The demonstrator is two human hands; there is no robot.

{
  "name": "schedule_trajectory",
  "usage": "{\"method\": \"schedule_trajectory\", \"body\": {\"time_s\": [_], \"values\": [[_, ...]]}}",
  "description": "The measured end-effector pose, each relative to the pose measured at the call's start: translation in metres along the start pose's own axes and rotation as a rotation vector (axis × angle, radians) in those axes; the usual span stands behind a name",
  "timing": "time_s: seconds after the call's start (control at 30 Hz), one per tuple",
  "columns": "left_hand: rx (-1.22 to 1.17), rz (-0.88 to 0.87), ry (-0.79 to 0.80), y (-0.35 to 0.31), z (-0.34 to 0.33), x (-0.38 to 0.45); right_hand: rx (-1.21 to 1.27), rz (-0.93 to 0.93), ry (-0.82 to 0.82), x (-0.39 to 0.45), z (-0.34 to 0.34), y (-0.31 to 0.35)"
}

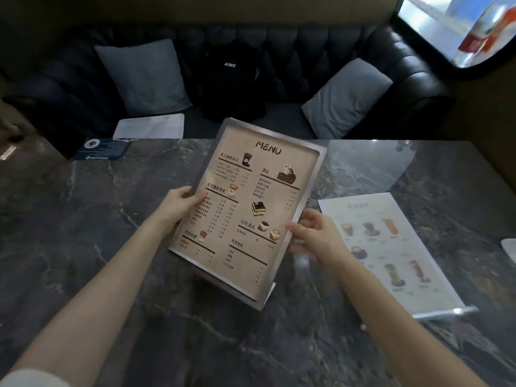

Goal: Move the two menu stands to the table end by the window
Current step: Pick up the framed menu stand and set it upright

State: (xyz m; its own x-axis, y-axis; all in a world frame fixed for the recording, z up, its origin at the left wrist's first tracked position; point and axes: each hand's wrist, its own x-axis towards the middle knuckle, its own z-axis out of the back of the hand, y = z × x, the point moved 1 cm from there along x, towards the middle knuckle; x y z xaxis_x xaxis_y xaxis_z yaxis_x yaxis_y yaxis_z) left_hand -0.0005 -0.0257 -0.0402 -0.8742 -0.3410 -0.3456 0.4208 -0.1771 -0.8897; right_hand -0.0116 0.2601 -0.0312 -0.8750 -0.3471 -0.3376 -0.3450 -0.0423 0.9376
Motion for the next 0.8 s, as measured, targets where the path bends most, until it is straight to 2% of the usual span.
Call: {"method": "schedule_trajectory", "body": {"time_s": [0.13,0.27,0.57,0.8], "values": [[-0.031,-0.108,0.003,-0.007,-0.013,0.004,-0.011,0.129,-0.081,-0.010,0.006,0.005],[-0.104,-0.136,0.027,-0.003,-0.021,0.011,0.002,0.220,-0.112,-0.017,0.007,-0.006],[-0.295,-0.124,0.064,0.031,-0.025,0.014,-0.135,0.269,-0.173,-0.018,0.004,-0.022],[-0.294,-0.133,0.057,0.036,-0.023,0.014,-0.212,0.273,-0.201,-0.022,-0.003,-0.025]]}}
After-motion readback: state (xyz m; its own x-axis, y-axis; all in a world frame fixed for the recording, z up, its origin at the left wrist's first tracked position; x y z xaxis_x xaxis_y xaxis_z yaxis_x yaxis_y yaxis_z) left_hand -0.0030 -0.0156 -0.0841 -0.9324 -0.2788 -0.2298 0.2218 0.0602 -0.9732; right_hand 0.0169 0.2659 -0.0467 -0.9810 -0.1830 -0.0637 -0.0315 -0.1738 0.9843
